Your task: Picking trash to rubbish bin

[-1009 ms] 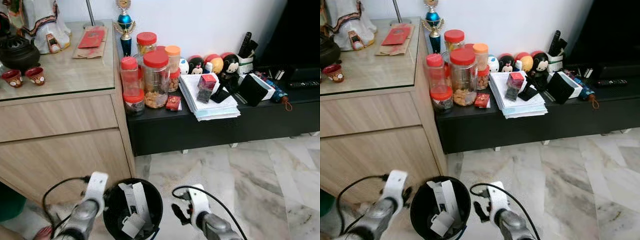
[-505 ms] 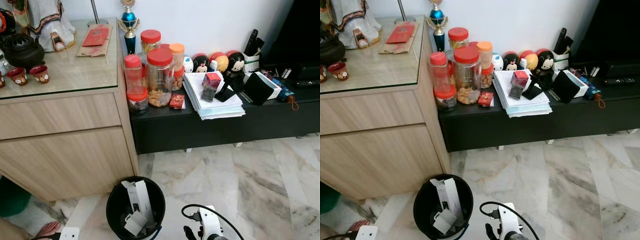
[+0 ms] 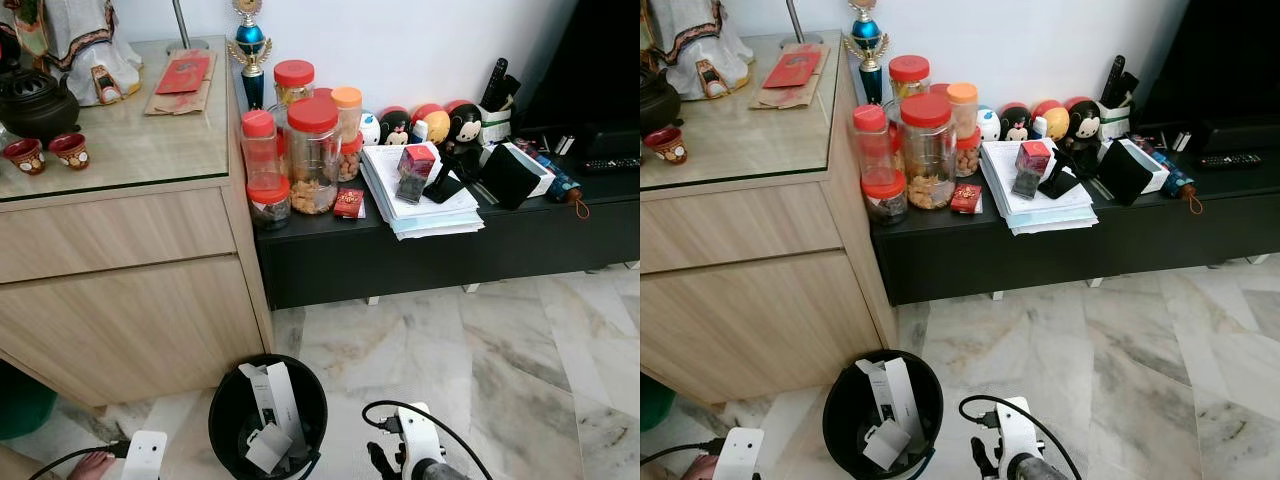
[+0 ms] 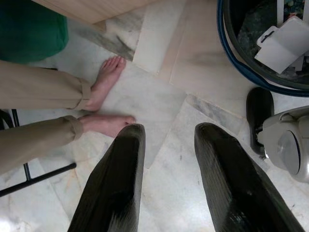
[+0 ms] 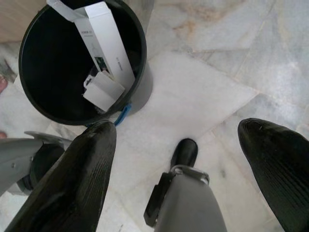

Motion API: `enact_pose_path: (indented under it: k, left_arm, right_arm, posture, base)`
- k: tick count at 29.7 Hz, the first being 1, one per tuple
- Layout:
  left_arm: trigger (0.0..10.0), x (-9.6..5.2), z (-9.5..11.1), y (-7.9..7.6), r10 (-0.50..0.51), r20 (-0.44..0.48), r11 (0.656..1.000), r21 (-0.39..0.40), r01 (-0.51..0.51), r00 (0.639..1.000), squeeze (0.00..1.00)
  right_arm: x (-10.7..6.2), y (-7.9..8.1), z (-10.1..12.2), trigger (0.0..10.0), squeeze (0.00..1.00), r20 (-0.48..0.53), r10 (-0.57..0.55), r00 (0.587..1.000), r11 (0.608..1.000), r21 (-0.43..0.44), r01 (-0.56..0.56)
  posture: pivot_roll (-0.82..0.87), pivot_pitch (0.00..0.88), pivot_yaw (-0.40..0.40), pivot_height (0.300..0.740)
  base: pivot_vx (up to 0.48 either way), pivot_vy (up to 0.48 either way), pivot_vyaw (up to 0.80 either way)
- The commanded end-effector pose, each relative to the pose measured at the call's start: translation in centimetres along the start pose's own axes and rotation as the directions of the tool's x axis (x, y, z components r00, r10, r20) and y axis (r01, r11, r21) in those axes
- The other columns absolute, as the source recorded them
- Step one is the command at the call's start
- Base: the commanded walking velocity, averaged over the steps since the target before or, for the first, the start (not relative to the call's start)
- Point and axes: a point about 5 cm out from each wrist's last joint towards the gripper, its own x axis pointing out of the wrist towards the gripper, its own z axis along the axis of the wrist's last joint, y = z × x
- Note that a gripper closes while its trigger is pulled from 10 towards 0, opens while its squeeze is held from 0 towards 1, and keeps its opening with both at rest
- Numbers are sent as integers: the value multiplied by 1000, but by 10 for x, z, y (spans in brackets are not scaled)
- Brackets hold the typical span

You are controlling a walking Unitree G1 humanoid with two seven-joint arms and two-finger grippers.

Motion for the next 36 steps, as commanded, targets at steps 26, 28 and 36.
enact_pose_path:
  k: [26,28,36]
  left_arm:
    - [10000,-2,-9,-7,-20,-16,1000,-6,20,1000,0]
    - [10000,-3,-10,-7,-19,-17,1000,-9,19,1000,0]
    - [10000,-3,-11,-8,-20,-21,1000,-13,19,1000,0]
  right_arm:
    - [-2,1,-10,10000,0,-25,-3,1000,1000,20,3]
    - [-1,1,-10,10000,0,-24,-1,1000,1000,19,2]
    - [-2,1,-10,10000,0,-26,3,1000,1000,14,-2]
  posture:
    - [141,100,-2,740]
    - [142,101,-2,740]
    - [143,104,-7,740]
  base:
    - [0,191,0]
    - [0,279,0]
    - [0,421,0]
